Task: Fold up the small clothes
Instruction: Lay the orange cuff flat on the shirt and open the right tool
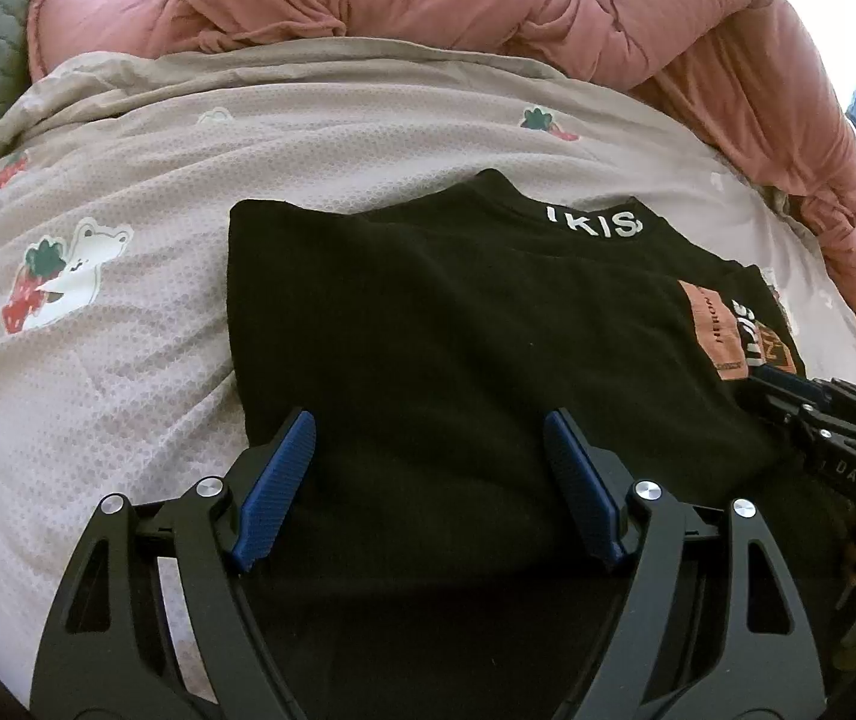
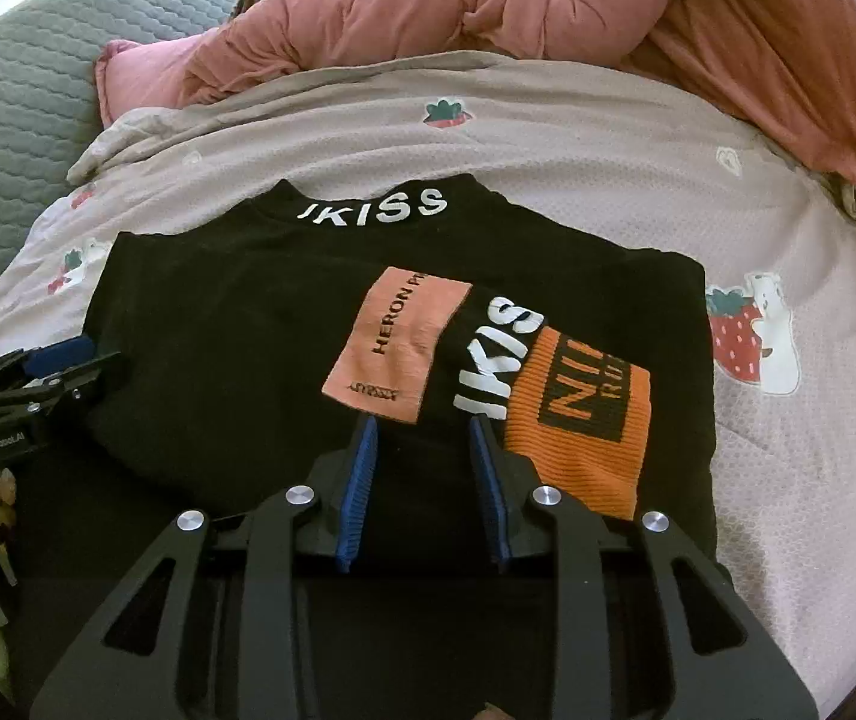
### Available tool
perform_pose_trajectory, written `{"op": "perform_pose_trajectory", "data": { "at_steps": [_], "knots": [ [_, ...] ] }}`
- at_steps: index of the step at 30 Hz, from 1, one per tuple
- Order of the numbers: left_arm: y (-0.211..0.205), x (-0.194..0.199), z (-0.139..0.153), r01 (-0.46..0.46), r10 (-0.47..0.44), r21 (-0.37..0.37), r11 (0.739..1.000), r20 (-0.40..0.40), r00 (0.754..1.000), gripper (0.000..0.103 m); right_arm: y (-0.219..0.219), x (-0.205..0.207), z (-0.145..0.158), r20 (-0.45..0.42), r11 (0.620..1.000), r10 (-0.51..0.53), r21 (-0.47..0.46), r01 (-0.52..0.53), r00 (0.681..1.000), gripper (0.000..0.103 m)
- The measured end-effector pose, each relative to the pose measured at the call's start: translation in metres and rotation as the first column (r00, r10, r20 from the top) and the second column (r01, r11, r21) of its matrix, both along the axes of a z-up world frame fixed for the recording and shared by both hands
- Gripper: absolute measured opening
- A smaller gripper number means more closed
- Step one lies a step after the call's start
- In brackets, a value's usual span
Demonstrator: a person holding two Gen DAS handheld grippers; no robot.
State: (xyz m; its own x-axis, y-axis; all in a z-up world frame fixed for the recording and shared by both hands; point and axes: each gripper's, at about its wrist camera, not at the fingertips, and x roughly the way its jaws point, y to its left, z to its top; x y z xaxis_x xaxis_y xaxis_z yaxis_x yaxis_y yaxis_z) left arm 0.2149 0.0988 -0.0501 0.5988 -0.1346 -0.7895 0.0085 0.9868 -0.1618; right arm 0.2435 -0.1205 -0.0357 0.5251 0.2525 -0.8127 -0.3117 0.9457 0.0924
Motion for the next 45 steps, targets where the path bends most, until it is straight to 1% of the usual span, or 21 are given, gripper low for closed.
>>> {"op": "perform_pose_trajectory", "data": {
  "at_steps": [5,10,12,14,17,22,24,25,26,27,28,30,31,32,35,36,37,38,45],
  "knots": [
    [0.003,-0.005,0.003,-0.002,0.002,-0.016,1.000,0.006,1.000,0.071,-0.003,-0.003,0.004,-0.002,0.999,-0.008,0.034,0.008,1.000,0.032],
    [0.005,-0.012,0.007,-0.010,0.010,-0.013,1.000,0.016,1.000,0.071,-0.006,-0.007,0.010,0.009,0.999,-0.011,0.052,0.011,1.000,0.032],
    [0.005,-0.015,0.009,-0.013,0.013,0.000,1.000,0.023,1.000,0.071,-0.008,-0.009,0.012,0.014,0.998,-0.010,0.056,0.010,1.000,0.036],
    [0.005,-0.019,0.012,-0.014,0.013,0.013,1.000,0.030,0.999,0.071,-0.009,-0.011,0.014,0.020,0.998,-0.010,0.061,0.009,1.000,0.042],
    [0.007,-0.025,0.019,-0.020,0.019,0.023,1.000,0.045,0.999,0.072,-0.011,-0.015,0.017,0.030,0.998,-0.014,0.060,0.012,0.999,0.044],
    [0.011,-0.036,0.031,-0.031,0.031,0.005,0.999,0.068,0.997,0.076,-0.014,-0.019,0.021,0.037,0.998,-0.017,0.066,0.014,0.999,0.049],
    [0.011,-0.039,0.037,-0.036,0.034,0.019,0.999,0.088,0.996,0.076,-0.014,-0.021,0.022,0.042,0.998,-0.016,0.059,0.014,0.999,0.052],
    [0.012,-0.042,0.039,-0.038,0.036,0.022,0.999,0.094,0.995,0.078,-0.015,-0.022,0.024,0.047,0.998,-0.017,0.059,0.014,0.999,0.055],
    [0.013,-0.044,0.042,-0.043,0.040,0.024,0.999,0.103,0.994,0.084,-0.015,-0.023,0.025,0.051,0.998,-0.017,0.062,0.013,0.999,0.058],
    [0.013,-0.045,0.043,-0.047,0.045,0.021,0.999,0.109,0.993,0.086,-0.016,-0.024,0.027,0.055,0.998,-0.016,0.064,0.013,0.998,0.060],
    [0.014,-0.046,0.044,-0.050,0.048,0.016,0.999,0.113,0.992,0.087,-0.017,-0.026,0.029,0.061,0.998,-0.022,0.059,0.018,0.998,0.066],
    [0.016,-0.049,0.047,-0.057,0.056,0.009,0.998,0.122,0.991,0.088,-0.019,-0.029,0.034,0.074,0.998,-0.025,0.062,0.021,0.997,0.069],
    [0.017,-0.050,0.049,-0.063,0.061,0.009,0.998,0.125,0.990,0.092,-0.019,-0.030,0.036,0.080,0.998,-0.027,0.065,0.021,0.996,0.074],
    [0.017,-0.052,0.050,-0.068,0.066,0.011,0.998,0.128,0.990,0.093,-0.021,-0.032,0.039,0.089,0.997,-0.034,0.065,0.029,0.995,0.080],
    [0.019,-0.059,0.053,-0.085,0.080,0.025,0.996,0.149,0.986,0.093,-0.023,-0.036,0.045,0.104,0.997,-0.041,0.067,0.034,0.994,0.081],
    [0.019,-0.062,0.053,-0.089,0.083,0.028,0.996,0.151,0.985,0.093,-0.024,-0.037,0.048,0.112,0.997,-0.044,0.066,0.037,0.993,0.082],
    [0.019,-0.064,0.053,-0.092,0.086,0.030,0.995,0.150,0.985,0.093,-0.026,-0.039,0.050,0.118,0.997,-0.045,0.065,0.038,0.992,0.086],
    [0.019,-0.066,0.053,-0.094,0.089,0.030,0.995,0.149,0.985,0.093,-0.027,-0.040,0.053,0.128,0.997,-0.048,0.067,0.039,0.991,0.087],
    [0.023,-0.081,0.058,-0.127,0.118,0.039,0.991,0.186,0.975,0.093,-0.034,-0.052,0.068,0.157,0.996,-0.054,0.072,0.043,0.986,0.089]
  ]
}}
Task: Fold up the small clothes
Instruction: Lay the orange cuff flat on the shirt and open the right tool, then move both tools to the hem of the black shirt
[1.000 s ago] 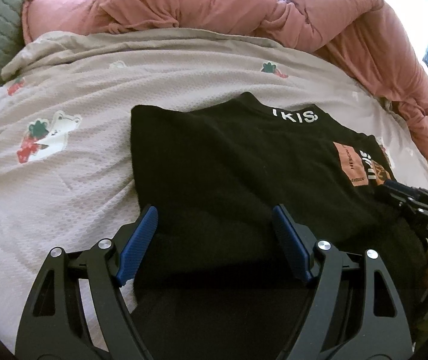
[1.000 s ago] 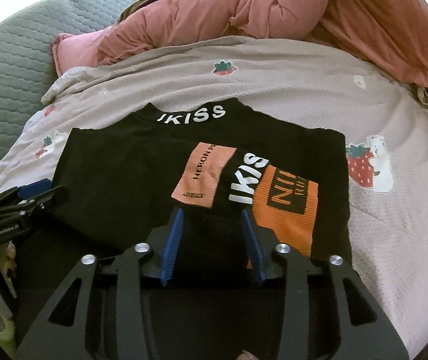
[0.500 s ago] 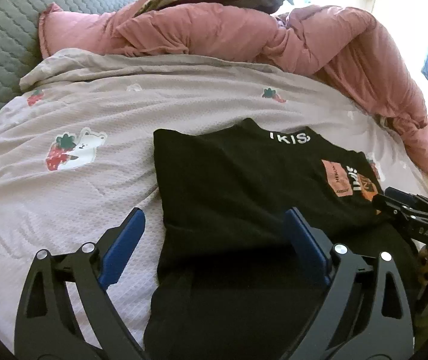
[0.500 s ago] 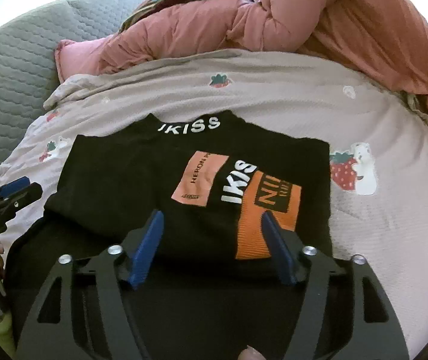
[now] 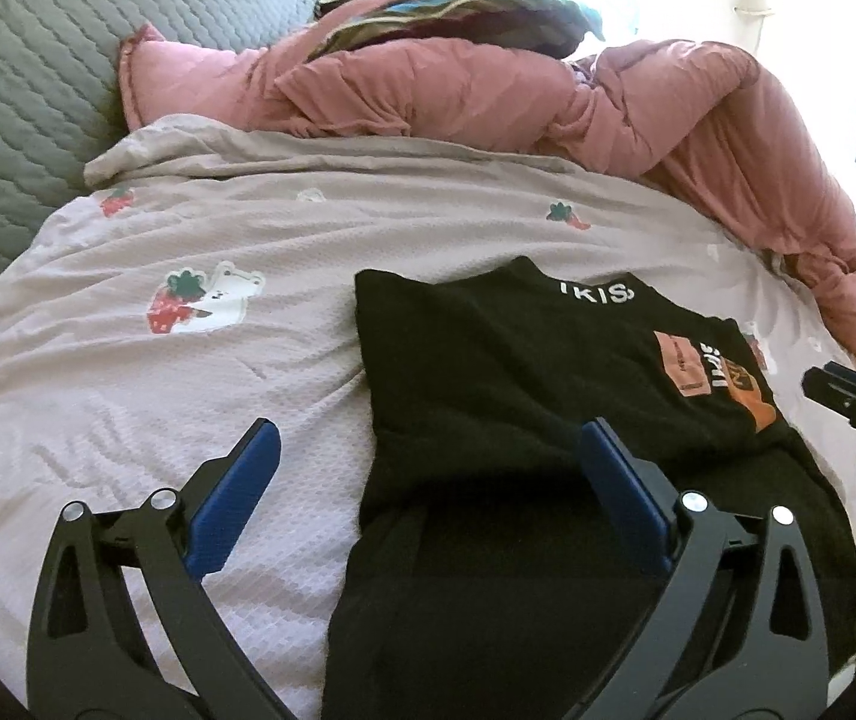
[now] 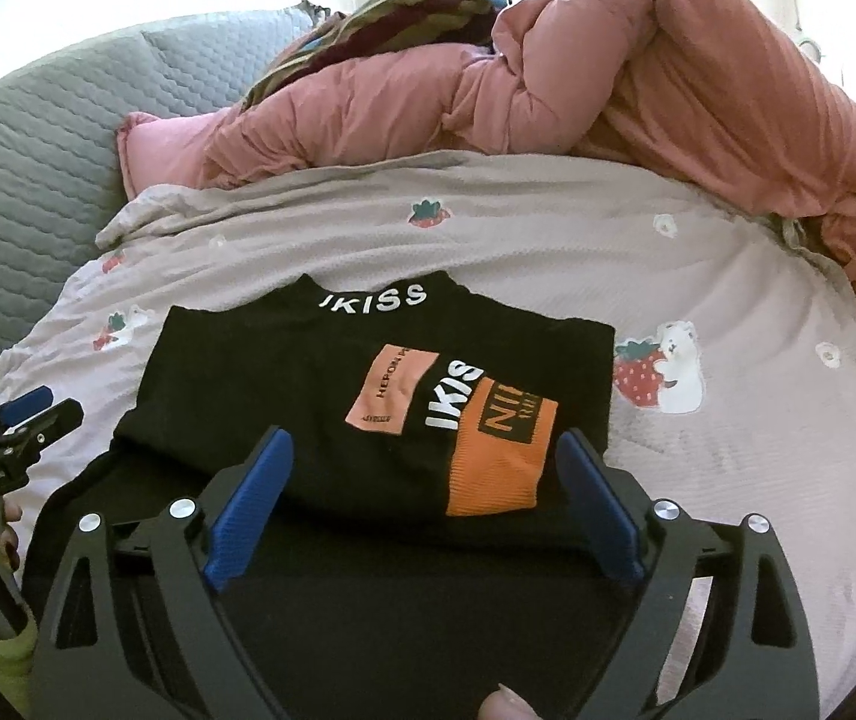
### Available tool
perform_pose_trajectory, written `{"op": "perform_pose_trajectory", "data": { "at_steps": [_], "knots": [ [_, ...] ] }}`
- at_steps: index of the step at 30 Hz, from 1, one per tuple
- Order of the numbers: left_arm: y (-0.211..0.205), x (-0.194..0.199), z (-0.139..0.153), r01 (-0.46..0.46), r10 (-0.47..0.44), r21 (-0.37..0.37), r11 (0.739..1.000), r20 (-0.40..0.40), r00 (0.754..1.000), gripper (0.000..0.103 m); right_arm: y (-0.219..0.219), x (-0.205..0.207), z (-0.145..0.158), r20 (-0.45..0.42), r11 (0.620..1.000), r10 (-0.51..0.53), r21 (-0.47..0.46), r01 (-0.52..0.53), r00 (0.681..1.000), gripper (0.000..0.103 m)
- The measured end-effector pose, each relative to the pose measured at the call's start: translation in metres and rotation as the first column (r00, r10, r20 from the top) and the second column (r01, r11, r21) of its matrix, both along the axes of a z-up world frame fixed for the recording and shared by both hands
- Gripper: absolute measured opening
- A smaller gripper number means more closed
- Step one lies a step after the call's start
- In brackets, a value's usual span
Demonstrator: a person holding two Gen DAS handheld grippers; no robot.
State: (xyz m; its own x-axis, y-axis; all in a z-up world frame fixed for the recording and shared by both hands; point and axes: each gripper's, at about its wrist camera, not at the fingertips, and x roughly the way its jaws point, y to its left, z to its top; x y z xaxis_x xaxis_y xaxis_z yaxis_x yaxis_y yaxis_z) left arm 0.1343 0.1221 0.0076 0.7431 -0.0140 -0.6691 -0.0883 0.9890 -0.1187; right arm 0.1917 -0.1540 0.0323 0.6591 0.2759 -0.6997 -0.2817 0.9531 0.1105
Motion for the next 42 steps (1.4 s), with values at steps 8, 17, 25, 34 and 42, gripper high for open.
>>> {"op": "perform_pose_trajectory", "data": {
  "at_steps": [8,17,25,34,42],
  "knots": [
    [0.006,-0.021,0.004,-0.028,0.027,0.010,1.000,0.025,0.999,0.093,-0.015,-0.015,0.015,0.028,1.000,-0.013,0.001,0.013,1.000,0.090],
    [0.017,-0.045,0.009,-0.062,0.062,0.027,0.998,0.008,0.998,0.093,-0.033,-0.035,0.025,0.049,1.000,-0.021,0.006,0.021,0.999,0.090],
    [0.028,-0.067,0.012,-0.095,0.096,0.021,0.995,-0.026,0.995,0.093,-0.042,-0.051,0.029,0.054,1.000,-0.010,0.014,0.009,0.998,0.090],
    [0.035,-0.098,0.013,-0.102,0.103,0.014,0.995,-0.045,0.994,0.093,-0.048,-0.068,0.034,0.069,0.999,0.010,0.030,-0.012,0.998,0.090],
    [0.037,-0.127,0.012,-0.101,0.101,-0.002,0.995,-0.061,0.993,0.085,-0.053,-0.083,0.037,0.064,0.998,0.042,0.038,-0.045,0.997,0.090]
  ]
}}
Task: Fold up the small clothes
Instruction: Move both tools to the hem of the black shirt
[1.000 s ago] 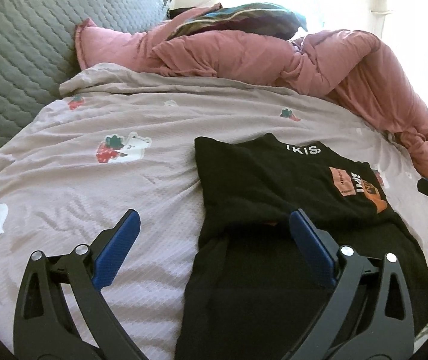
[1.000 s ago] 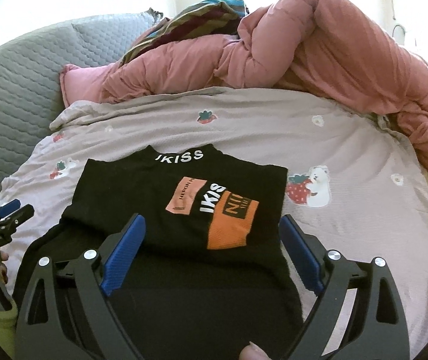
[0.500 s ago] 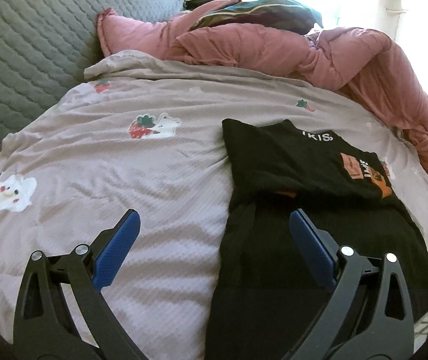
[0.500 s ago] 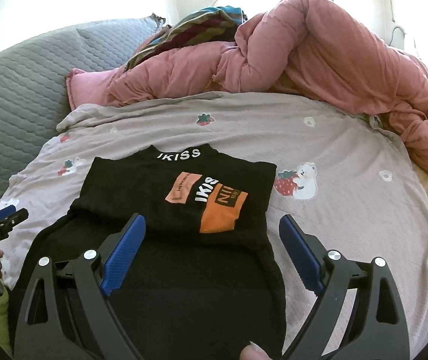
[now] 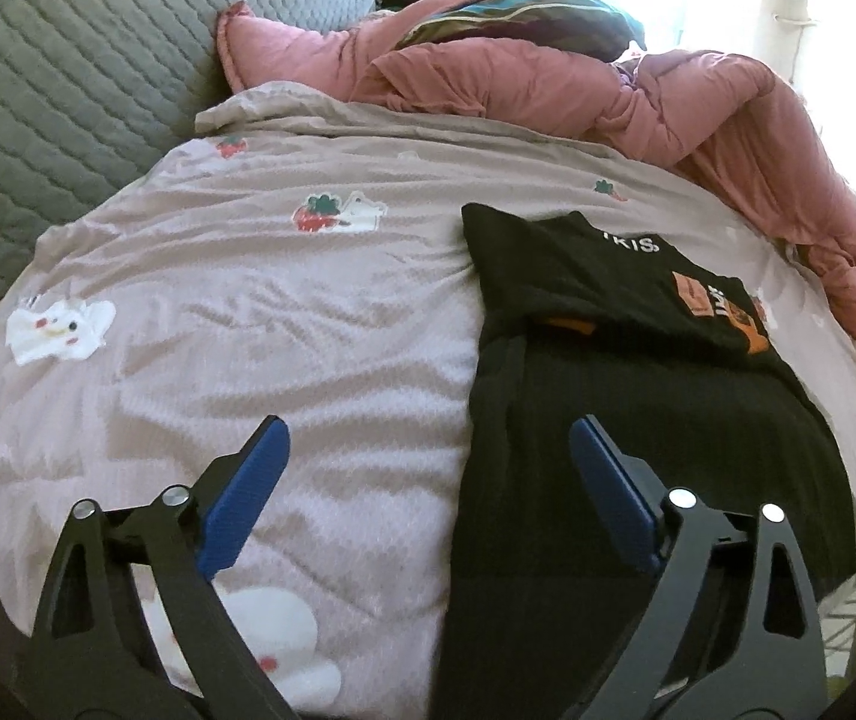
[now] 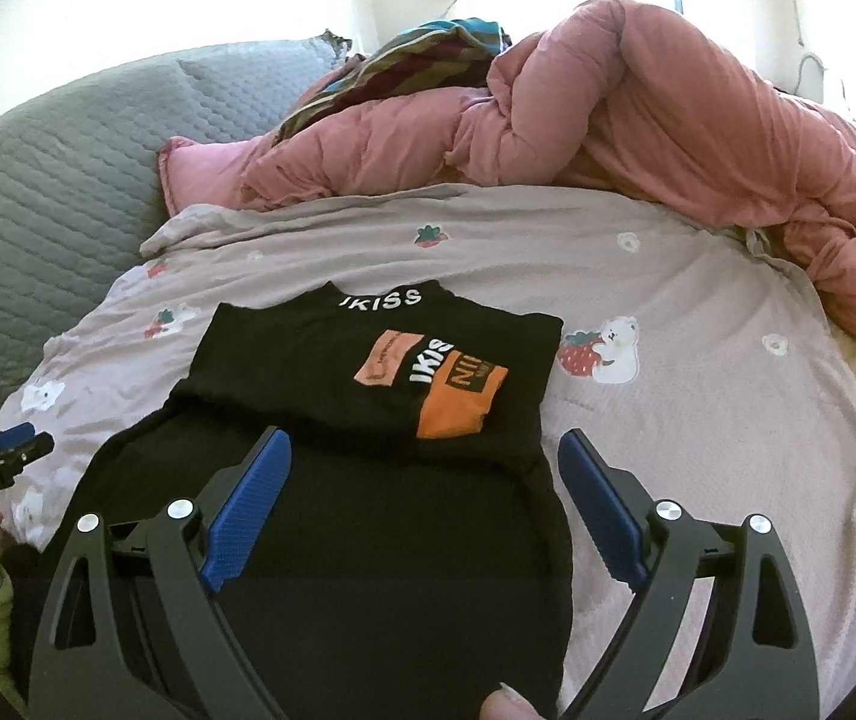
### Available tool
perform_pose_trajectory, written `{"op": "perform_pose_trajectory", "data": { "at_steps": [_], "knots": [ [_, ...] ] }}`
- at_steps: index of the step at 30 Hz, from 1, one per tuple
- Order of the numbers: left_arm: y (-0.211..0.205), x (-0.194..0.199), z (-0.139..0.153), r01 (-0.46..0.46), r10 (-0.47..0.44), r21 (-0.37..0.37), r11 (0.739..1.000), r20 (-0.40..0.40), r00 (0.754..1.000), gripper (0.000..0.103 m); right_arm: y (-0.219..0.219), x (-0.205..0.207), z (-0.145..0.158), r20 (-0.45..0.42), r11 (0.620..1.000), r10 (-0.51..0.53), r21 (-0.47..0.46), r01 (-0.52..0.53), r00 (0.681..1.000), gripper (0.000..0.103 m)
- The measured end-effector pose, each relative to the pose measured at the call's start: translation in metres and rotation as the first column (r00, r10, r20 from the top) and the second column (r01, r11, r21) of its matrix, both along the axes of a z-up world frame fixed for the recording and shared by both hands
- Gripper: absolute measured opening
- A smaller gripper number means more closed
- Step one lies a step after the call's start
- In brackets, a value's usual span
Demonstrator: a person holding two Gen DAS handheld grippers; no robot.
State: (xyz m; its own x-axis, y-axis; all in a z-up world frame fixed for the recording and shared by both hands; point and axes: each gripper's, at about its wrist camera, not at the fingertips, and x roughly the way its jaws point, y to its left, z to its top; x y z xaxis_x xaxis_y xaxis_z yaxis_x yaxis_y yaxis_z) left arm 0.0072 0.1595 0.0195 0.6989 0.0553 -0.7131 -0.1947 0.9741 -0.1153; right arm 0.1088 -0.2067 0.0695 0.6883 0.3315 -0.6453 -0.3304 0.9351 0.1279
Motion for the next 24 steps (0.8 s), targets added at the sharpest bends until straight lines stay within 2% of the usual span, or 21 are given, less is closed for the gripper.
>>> {"op": "perform_pose_trajectory", "data": {
  "at_steps": [7,12,14,17,19,24],
  "knots": [
    [-0.002,-0.015,-0.005,0.008,-0.008,-0.015,1.000,-0.021,1.000,0.074,-0.004,-0.014,0.001,-0.002,1.000,0.019,0.006,-0.019,1.000,0.090],
    [-0.005,-0.024,-0.010,0.023,-0.024,-0.050,0.999,-0.037,0.999,0.062,-0.004,-0.024,0.001,-0.008,0.999,0.040,0.004,-0.040,0.999,0.090],
    [-0.008,-0.027,-0.013,0.038,-0.041,-0.057,0.998,-0.045,0.998,0.052,-0.005,-0.029,0.000,-0.010,0.999,0.047,0.002,-0.047,0.999,0.090],
    [-0.014,-0.032,-0.018,0.059,-0.063,-0.074,0.996,-0.057,0.996,0.043,-0.008,-0.034,-0.002,-0.014,0.999,0.052,-0.001,-0.052,0.999,0.090],
    [-0.018,-0.035,-0.022,0.070,-0.076,-0.084,0.994,-0.068,0.995,0.039,-0.009,-0.037,-0.004,-0.017,0.998,0.055,-0.002,-0.055,0.998,0.090],
    [-0.025,-0.040,-0.028,0.087,-0.096,-0.097,0.991,-0.086,0.992,0.038,-0.013,-0.044,-0.008,-0.026,0.998,0.060,-0.003,-0.060,0.998,0.090]
  ]
}}
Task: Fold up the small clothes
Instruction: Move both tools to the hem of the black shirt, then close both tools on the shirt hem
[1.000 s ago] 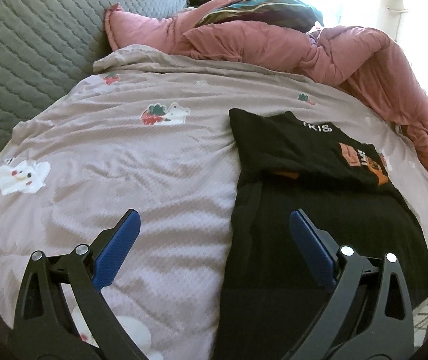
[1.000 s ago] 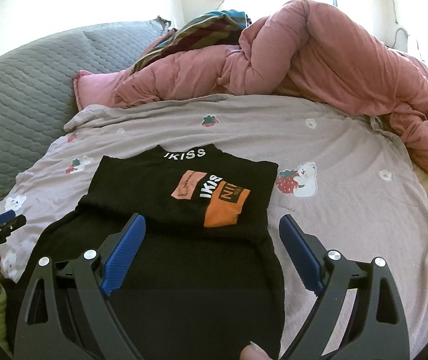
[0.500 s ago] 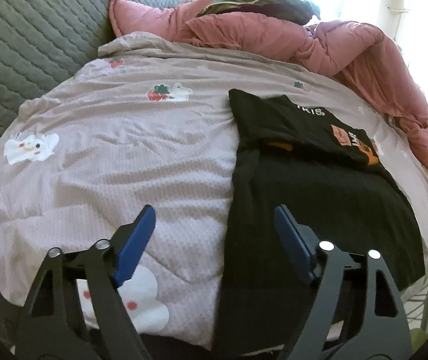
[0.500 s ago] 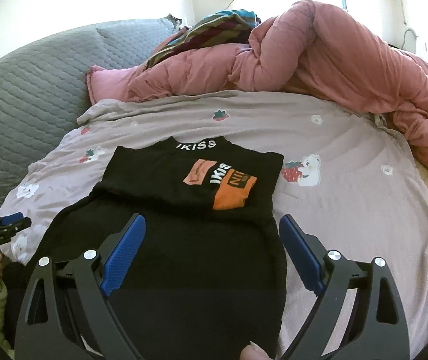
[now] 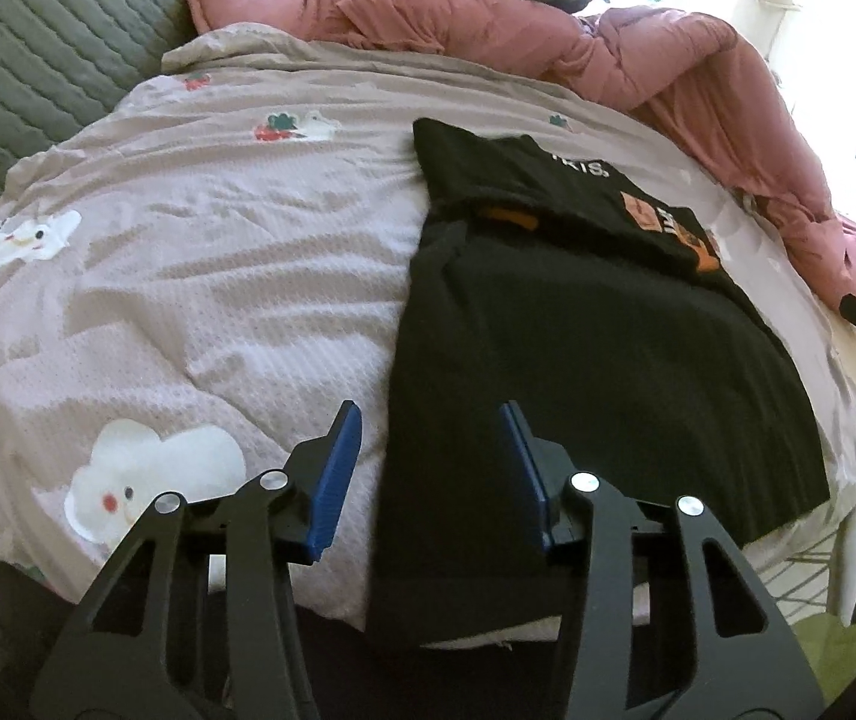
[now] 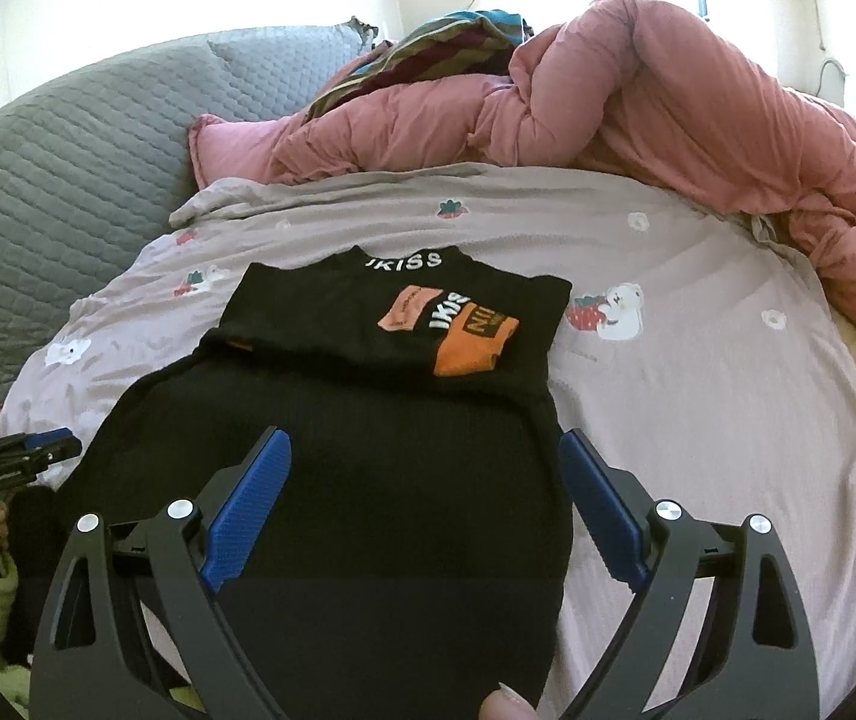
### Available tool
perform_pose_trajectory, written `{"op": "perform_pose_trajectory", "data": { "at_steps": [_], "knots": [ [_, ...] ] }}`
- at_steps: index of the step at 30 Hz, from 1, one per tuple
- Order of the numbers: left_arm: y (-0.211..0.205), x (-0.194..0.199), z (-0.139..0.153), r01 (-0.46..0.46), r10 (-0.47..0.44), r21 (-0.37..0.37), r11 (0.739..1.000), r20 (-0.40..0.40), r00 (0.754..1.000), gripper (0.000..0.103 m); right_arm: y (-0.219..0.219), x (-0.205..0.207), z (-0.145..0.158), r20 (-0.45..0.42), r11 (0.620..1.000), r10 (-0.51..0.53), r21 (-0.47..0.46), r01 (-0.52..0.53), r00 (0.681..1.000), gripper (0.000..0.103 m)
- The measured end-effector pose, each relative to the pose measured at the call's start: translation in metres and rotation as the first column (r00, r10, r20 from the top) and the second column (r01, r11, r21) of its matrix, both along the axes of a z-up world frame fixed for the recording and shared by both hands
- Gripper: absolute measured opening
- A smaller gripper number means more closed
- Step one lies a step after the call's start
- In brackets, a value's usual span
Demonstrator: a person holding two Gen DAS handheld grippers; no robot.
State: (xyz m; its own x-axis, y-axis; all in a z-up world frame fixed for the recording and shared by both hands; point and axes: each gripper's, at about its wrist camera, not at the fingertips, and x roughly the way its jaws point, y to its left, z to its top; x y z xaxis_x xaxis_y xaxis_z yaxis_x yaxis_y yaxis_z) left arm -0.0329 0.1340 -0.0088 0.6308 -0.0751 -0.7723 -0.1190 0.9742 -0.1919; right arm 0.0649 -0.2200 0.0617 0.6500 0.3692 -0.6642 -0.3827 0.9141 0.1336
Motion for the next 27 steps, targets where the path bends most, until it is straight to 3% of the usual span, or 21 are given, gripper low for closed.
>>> {"op": "perform_pose_trajectory", "data": {
  "at_steps": [2,24,27],
  "knots": [
    [-0.001,-0.001,-0.003,0.003,-0.004,-0.005,1.000,-0.007,1.000,0.035,-0.002,-0.004,-0.003,-0.006,1.000,0.001,-0.004,-0.001,1.000,0.090],
    [0.002,0.003,-0.029,-0.002,-0.005,-0.076,0.997,-0.085,0.996,0.035,-0.043,-0.053,-0.058,-0.167,0.998,-0.008,-0.055,-0.001,0.986,0.088],
    [0.002,0.004,-0.032,0.001,-0.008,-0.081,0.997,-0.090,0.996,0.035,-0.050,-0.058,-0.069,-0.206,0.998,-0.004,-0.055,-0.007,0.979,0.073]
  ]
}}
